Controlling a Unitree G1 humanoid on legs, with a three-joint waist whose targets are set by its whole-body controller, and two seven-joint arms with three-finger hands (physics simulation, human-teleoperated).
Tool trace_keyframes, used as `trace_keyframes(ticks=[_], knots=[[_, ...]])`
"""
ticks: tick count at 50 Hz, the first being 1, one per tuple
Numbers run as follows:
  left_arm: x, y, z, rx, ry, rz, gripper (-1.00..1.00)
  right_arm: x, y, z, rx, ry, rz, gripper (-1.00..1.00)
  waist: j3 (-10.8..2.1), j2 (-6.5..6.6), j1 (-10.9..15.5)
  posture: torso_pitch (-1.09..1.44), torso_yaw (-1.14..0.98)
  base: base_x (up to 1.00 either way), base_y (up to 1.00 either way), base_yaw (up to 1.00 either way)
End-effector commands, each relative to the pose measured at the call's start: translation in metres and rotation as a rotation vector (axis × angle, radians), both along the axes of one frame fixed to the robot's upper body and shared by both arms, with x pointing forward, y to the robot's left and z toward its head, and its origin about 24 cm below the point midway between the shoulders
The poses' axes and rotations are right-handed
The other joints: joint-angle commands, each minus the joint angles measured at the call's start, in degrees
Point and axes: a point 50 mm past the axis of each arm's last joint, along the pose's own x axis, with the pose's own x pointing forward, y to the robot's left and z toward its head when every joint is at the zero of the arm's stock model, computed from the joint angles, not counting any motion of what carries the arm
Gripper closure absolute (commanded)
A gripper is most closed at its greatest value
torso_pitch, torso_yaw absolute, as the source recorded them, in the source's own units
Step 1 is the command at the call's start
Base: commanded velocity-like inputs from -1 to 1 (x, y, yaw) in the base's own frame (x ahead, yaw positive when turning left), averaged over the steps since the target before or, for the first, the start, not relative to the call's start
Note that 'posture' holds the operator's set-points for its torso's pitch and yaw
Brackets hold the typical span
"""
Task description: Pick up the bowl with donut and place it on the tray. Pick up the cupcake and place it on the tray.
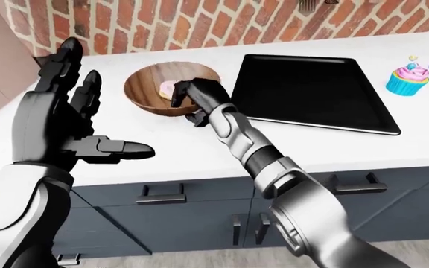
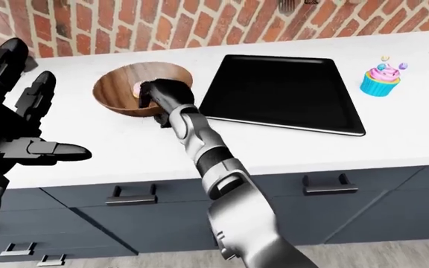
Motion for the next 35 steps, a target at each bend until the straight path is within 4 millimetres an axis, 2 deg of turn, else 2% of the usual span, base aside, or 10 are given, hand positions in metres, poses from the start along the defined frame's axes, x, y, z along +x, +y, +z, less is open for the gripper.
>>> trace_keyframes(ticks=[1, 7, 9, 11, 20, 26, 35], knots=[[-0.005, 0.000, 0.012, 0.014, -0.072, 0.008, -1.00, 0.000, 0.005, 0.024, 0.031, -0.089, 0.016, 0.62, -1.48, 0.42, -0.1, 0.00, 0.00, 0.00, 0.00, 0.00], [-0.004, 0.000, 0.011, 0.014, -0.073, 0.006, -1.00, -0.003, 0.008, 0.010, 0.000, -0.076, 0.020, 0.69, -1.47, 0.42, 0.1, 0.00, 0.00, 0.00, 0.00, 0.00], [-0.004, 0.000, 0.011, 0.014, -0.073, 0.006, -1.00, -0.003, 0.009, 0.011, -0.006, -0.079, 0.022, 0.75, -1.54, 0.43, 0.2, 0.00, 0.00, 0.00, 0.00, 0.00], [-0.004, 0.000, 0.011, 0.014, -0.073, 0.005, -1.00, -0.002, 0.007, 0.018, -0.003, -0.092, 0.020, 0.99, -1.56, 0.42, 0.2, 0.00, 0.00, 0.00, 0.00, 0.00], [-0.005, -0.001, 0.011, 0.011, -0.074, 0.004, -1.00, 0.002, -0.003, 0.061, 0.007, -0.187, 0.005, 1.00, -1.31, 0.13, 0.3, 0.00, 0.00, 0.00, 0.00, 0.00], [-0.005, -0.002, 0.011, 0.012, -0.076, 0.001, -1.00, 0.008, -0.024, 0.080, 0.065, -0.214, -0.044, 1.00, -1.20, -0.10, 0.3, 0.00, 0.00, 0.00, 0.00, 0.00], [-0.005, -0.004, 0.011, 0.015, -0.077, -0.002, -1.00, 0.017, -0.062, 0.095, 0.103, -0.236, -0.142, 1.00, -1.25, -0.54, 0.4, 0.00, 0.00, 0.00, 0.00, 0.00]])
